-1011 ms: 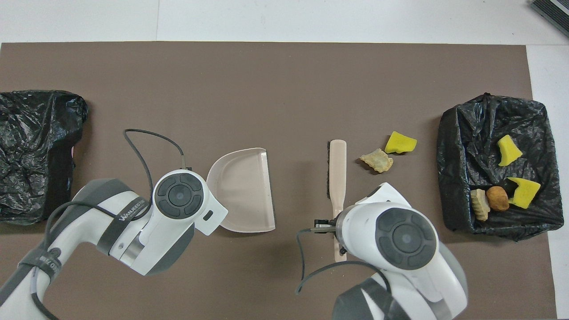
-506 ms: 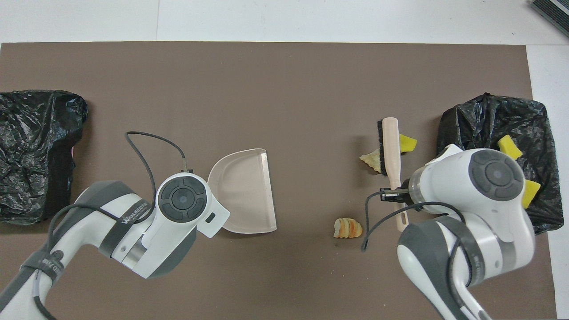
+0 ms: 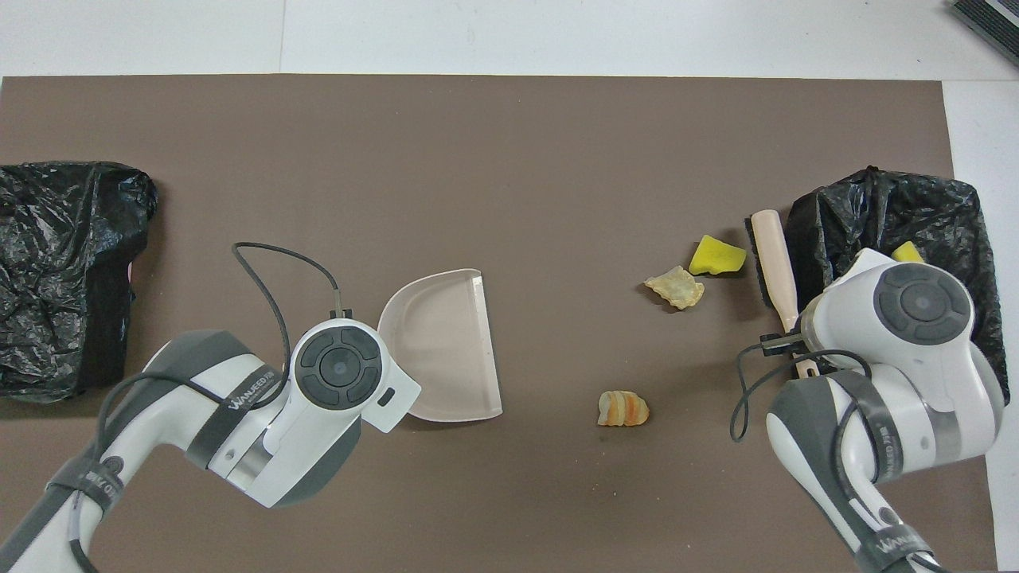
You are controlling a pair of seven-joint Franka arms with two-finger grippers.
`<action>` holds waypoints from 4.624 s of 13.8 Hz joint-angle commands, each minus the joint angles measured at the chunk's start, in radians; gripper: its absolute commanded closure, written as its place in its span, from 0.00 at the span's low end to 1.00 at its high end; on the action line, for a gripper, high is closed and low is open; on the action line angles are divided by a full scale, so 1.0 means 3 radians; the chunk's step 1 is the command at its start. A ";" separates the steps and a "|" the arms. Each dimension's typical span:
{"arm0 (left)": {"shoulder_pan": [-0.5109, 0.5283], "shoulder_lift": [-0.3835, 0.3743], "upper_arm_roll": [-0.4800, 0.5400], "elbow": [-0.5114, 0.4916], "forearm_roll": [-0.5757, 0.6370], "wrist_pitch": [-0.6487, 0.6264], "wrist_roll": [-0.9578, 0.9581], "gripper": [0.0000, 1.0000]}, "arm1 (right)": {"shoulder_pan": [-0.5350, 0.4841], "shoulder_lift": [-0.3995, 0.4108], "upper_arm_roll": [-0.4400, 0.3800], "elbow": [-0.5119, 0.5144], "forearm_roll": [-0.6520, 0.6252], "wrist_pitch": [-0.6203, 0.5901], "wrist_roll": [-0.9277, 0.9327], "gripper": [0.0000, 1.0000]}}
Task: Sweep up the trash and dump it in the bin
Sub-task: 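Sweep the sponge and bread pieces into the dustpan with the right gripper's brush, then move the brush to the bread crust with the right gripper, then sweep the bread crust into the dustpan with the brush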
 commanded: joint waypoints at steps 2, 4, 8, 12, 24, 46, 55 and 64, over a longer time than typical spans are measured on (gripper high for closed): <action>-0.0095 -0.0104 0.0033 -0.0104 0.0102 -0.0010 -0.0159 1.00 | -0.0043 -0.0052 0.0054 -0.0244 -0.0095 0.0179 -0.0023 1.00; -0.0121 -0.0104 0.0033 -0.0099 0.0209 -0.0005 -0.0338 1.00 | -0.0008 -0.0083 0.0064 -0.0326 -0.0095 0.0205 -0.0028 1.00; -0.0126 -0.0104 0.0027 -0.0094 0.0220 -0.0005 -0.0374 1.00 | 0.0568 -0.0098 0.0070 -0.0372 -0.0050 0.0149 0.0445 1.00; -0.0121 -0.0104 0.0027 -0.0099 0.0215 0.0016 -0.0379 1.00 | 0.1050 -0.0042 0.0075 -0.0357 0.0246 0.0195 0.0907 1.00; -0.0080 -0.0094 0.0022 -0.0104 0.0214 0.0062 -0.0390 1.00 | 0.2370 0.0367 0.0090 0.0097 0.1423 0.0721 0.1714 1.00; -0.0070 -0.0084 0.0027 -0.0099 0.0209 0.0082 -0.0385 1.00 | 0.1869 -0.1074 0.0075 -0.0770 0.1096 -0.1248 0.3398 1.00; -0.0064 -0.0084 0.0027 -0.0099 0.0209 0.0093 -0.0385 1.00 | 0.1895 -0.0304 0.0080 -0.0665 0.1387 -0.0102 0.3052 1.00; -0.0064 -0.0079 0.0027 -0.0104 0.0209 0.0098 -0.0379 1.00 | 0.2124 0.0689 0.0105 0.0456 0.2041 0.0097 0.2221 1.00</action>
